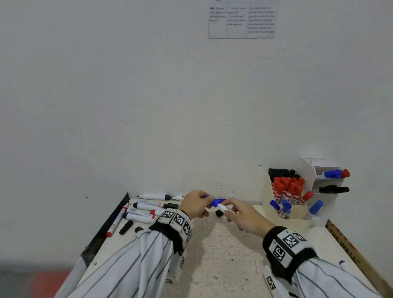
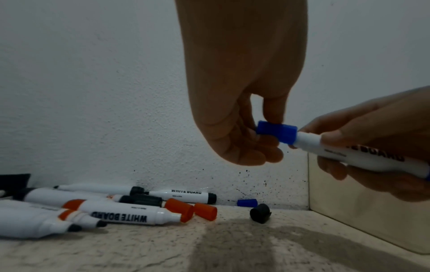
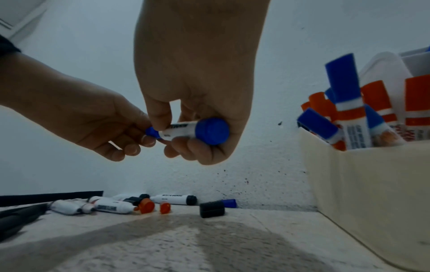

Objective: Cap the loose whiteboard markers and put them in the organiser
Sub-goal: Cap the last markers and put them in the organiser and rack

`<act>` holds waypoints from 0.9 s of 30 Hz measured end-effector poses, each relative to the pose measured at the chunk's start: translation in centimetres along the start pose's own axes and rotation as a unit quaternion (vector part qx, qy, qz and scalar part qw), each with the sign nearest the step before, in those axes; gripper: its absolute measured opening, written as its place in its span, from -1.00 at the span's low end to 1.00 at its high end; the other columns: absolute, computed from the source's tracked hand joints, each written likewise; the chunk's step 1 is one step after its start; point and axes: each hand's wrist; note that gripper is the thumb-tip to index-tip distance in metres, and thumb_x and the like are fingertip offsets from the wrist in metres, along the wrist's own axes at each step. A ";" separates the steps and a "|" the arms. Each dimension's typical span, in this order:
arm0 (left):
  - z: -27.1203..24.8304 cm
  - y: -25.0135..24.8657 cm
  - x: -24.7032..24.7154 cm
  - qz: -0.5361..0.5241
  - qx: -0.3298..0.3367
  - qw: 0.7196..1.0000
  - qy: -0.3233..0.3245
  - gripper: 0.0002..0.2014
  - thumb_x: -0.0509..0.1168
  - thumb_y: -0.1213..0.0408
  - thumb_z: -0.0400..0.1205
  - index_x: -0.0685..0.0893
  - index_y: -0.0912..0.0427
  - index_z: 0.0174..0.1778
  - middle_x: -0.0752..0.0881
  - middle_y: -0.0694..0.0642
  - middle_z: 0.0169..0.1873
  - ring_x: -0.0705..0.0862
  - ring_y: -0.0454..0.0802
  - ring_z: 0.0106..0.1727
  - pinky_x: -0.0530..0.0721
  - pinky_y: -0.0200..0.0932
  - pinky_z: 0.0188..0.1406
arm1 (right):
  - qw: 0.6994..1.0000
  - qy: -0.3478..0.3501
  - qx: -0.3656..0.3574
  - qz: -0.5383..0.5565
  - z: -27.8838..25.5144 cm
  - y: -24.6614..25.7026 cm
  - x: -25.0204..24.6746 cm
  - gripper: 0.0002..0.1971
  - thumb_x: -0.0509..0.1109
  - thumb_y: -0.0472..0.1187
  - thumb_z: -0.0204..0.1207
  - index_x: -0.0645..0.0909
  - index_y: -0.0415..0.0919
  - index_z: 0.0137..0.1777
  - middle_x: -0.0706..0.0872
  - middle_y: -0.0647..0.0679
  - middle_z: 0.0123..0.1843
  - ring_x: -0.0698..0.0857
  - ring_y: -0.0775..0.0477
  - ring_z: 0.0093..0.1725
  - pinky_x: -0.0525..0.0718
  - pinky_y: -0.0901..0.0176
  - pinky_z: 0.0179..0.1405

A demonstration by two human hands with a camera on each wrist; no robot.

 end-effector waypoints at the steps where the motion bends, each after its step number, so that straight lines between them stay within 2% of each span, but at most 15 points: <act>1: -0.6 0.0 -0.1 0.010 0.001 1.000 0.011 -0.81 0.20 0.20 0.68 0.67 0.19 0.04 0.65 -0.02 -0.35 0.62 -0.11 -0.46 0.55 -0.32 -0.48 | 1.000 0.002 -0.005 -0.006 -0.1 0.2 0.2 -0.81 0.20 -0.15 0.65 0.51 -0.11 0.21 0.59 0.05 -0.24 0.51 0.32 -0.55 0.36 0.53 -0.57; 3: -1.5 0.2 -0.3 0.032 0.004 0.999 0.026 -0.85 0.20 0.20 0.68 0.65 0.14 -0.04 0.64 -0.04 -0.35 0.63 -0.14 -0.46 0.54 -0.35 -0.48 | 1.000 0.011 -0.001 -0.026 -0.2 0.6 0.8 -0.81 0.21 -0.11 0.65 0.47 -0.09 0.21 0.62 0.03 -0.19 0.51 0.27 -0.49 0.37 0.51 -0.53; 5: -2.5 0.4 -0.5 0.041 -0.001 0.999 0.026 -0.86 0.17 0.24 0.68 0.64 0.14 -0.06 0.63 -0.03 -0.35 0.62 -0.14 -0.45 0.53 -0.36 -0.48 | 0.999 0.024 0.009 -0.032 -0.4 0.8 1.4 -0.73 0.23 -0.08 0.63 0.38 -0.03 0.29 0.66 -0.03 -0.13 0.49 0.19 -0.46 0.40 0.45 -0.57; 8: -3.7 0.9 -0.9 -0.003 -0.023 0.999 0.023 -0.83 0.13 0.29 0.66 0.64 0.15 -0.07 0.62 0.00 -0.33 0.63 -0.11 -0.43 0.53 -0.33 -0.46 | 0.999 0.035 0.004 -0.017 -0.7 1.3 2.5 -0.68 0.26 -0.10 0.61 0.33 0.01 0.33 0.67 -0.03 -0.13 0.49 0.12 -0.47 0.42 0.39 -0.59; 11: -4.9 1.3 -1.4 -0.030 -0.038 0.999 -0.001 -0.76 0.08 0.25 0.65 0.64 0.23 -0.08 0.63 0.06 -0.35 0.61 -0.05 -0.49 0.49 -0.31 -0.55 | 1.000 0.024 -0.011 -0.003 -1.0 1.5 3.4 -0.80 0.32 -0.08 0.58 0.46 -0.08 0.15 0.67 0.06 -0.16 0.55 0.22 -0.36 0.44 0.40 -0.39; 13: -5.5 1.7 -1.8 -0.004 -0.036 0.999 -0.005 -0.70 0.04 0.20 0.67 0.62 0.27 -0.13 0.61 0.08 -0.43 0.54 -0.05 -0.59 0.40 -0.31 -0.63 | 0.999 0.026 -0.030 0.006 -1.3 1.6 4.0 -0.86 0.35 -0.06 0.57 0.52 -0.07 0.03 0.69 0.04 -0.17 0.57 0.30 -0.40 0.43 0.43 -0.37; 15: -6.1 2.0 -2.0 0.027 -0.035 0.999 -0.002 -0.70 0.04 0.20 0.68 0.53 0.22 -0.31 0.55 0.09 -0.51 0.44 -0.06 -0.65 0.31 -0.31 -0.66 | 0.998 0.028 -0.059 -0.012 -1.8 1.7 4.6 -0.87 0.34 0.01 0.56 0.52 0.04 0.03 0.69 -0.04 -0.16 0.55 0.25 -0.37 0.45 0.36 -0.32; 16: -6.4 2.1 -2.1 0.039 -0.037 0.999 0.000 -0.68 0.05 0.19 0.68 0.48 0.19 -0.37 0.52 0.09 -0.53 0.40 -0.06 -0.65 0.30 -0.31 -0.65 | 0.997 0.026 -0.071 -0.031 -1.9 1.6 4.9 -0.87 0.32 0.06 0.55 0.52 0.12 0.03 0.69 -0.08 -0.15 0.55 0.17 -0.31 0.47 0.27 -0.26; 18: -6.9 2.4 -2.2 0.078 -0.033 0.996 0.001 -0.64 0.04 0.15 0.69 0.43 0.19 -0.41 0.48 0.07 -0.54 0.38 -0.06 -0.59 0.32 -0.28 -0.60 | 0.995 0.030 -0.080 -0.052 -2.0 1.6 5.4 -0.89 0.28 0.14 0.55 0.50 0.22 0.01 0.70 -0.16 -0.15 0.56 0.05 -0.25 0.48 0.16 -0.21; 20: -7.4 3.0 -2.2 0.124 -0.020 0.992 -0.009 -0.59 0.05 0.13 0.69 0.41 0.18 -0.48 0.46 0.05 -0.55 0.40 -0.06 -0.52 0.36 -0.19 -0.47 | 0.996 0.036 -0.070 -0.047 -2.0 1.6 5.7 -0.90 0.30 0.16 0.52 0.52 0.22 -0.06 0.70 -0.19 -0.16 0.57 0.03 -0.24 0.51 0.14 -0.19; 22: -7.8 3.6 -2.0 0.148 -0.017 0.989 -0.017 -0.57 0.09 0.15 0.67 0.36 0.14 -0.56 0.43 0.04 -0.56 0.38 -0.07 -0.50 0.36 -0.15 -0.39 | 0.995 0.048 -0.062 -0.065 -2.0 1.6 6.0 -0.86 0.32 0.18 0.50 0.55 0.17 -0.10 0.72 -0.14 -0.12 0.59 0.05 -0.21 0.55 0.13 -0.15; 24: -8.2 3.9 -1.9 0.152 -0.022 0.988 -0.022 -0.54 0.09 0.17 0.67 0.33 0.14 -0.60 0.39 0.04 -0.59 0.35 -0.08 -0.51 0.34 -0.15 -0.40 | 0.992 0.061 -0.064 -0.090 -2.1 1.8 6.2 -0.83 0.33 0.17 0.50 0.58 0.12 -0.12 0.70 -0.03 -0.12 0.58 0.07 -0.19 0.57 0.11 -0.11; 27: -8.7 4.2 -1.7 0.147 -0.042 0.988 -0.016 -0.54 0.08 0.13 0.66 0.44 0.14 -0.59 0.49 0.02 -0.56 0.45 -0.04 -0.46 0.43 -0.15 -0.28 | 0.990 0.055 -0.067 -0.115 -2.3 1.8 6.3 -0.81 0.37 0.19 0.46 0.57 0.11 -0.15 0.67 0.03 -0.17 0.55 0.09 -0.23 0.50 0.16 -0.21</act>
Point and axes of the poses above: each hand's wrist, its own z-axis towards the middle knuckle, its own x-axis out of the palm, y = z × x
